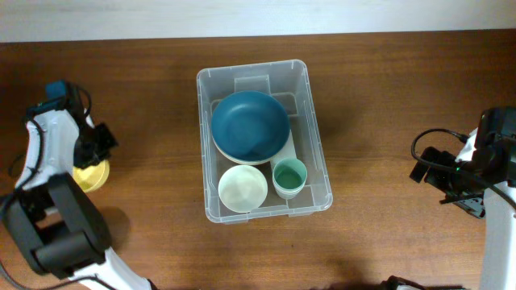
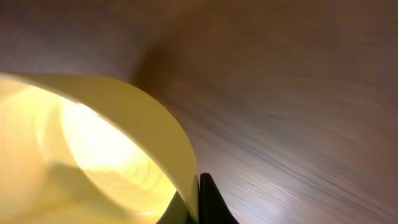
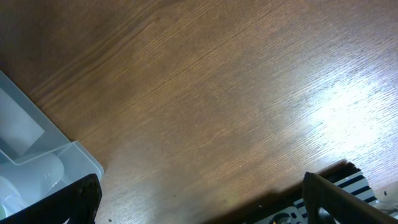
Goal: Pack container
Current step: 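Move the left gripper to the yellow bowl and grasp its rim, then lower the yellow bowl into the white bowl and release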
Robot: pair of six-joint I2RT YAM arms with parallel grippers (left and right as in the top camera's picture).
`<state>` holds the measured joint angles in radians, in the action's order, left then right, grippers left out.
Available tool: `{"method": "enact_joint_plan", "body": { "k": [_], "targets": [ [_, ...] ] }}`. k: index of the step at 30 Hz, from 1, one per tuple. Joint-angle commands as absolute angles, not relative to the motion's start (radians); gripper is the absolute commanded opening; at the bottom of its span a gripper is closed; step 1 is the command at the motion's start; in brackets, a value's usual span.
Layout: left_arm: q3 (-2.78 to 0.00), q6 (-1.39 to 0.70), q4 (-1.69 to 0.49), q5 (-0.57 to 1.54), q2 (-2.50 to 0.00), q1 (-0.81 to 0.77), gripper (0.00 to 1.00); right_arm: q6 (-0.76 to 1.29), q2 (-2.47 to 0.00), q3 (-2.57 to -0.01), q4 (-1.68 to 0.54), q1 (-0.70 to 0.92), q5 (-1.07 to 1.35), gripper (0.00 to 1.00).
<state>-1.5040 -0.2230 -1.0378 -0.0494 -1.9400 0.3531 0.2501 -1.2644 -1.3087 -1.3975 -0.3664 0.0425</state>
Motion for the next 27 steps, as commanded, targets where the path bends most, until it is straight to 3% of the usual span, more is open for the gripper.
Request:
{"method": "enact_joint_plan", "body": {
  "k": [1,7,15,26,27],
  "targets": [
    [-1.565,-0.158,-1.101,0.041,-1.72,0.185,0.0,0.243,-1.265,-1.308,-1.395,-0.36,0.044,0.99],
    [-1.565,-0.155,-1.189,0.038,-1.569,-0.153,0.01,0.243,-1.265,-1.308,-1.391,-0.36,0.044,0.99],
    [-1.557,-0.191,-1.229,0.038,-1.572,-0.55,0.01,0.243,-1.265,-1.308,-1.391,-0.359,0.045,0.99],
    [-1.553,-0.246,-1.234,0.038,-1.678,-0.732,0.01,0.243,-1.265,-1.308,-1.398,-0.359,0.045,0.99],
    [-1.553,-0.246,-1.239,0.039,-1.689,-0.734,0.07,0.243,-1.265,-1.308,-1.398,-0.359,0.045,0.99]
  ]
}}
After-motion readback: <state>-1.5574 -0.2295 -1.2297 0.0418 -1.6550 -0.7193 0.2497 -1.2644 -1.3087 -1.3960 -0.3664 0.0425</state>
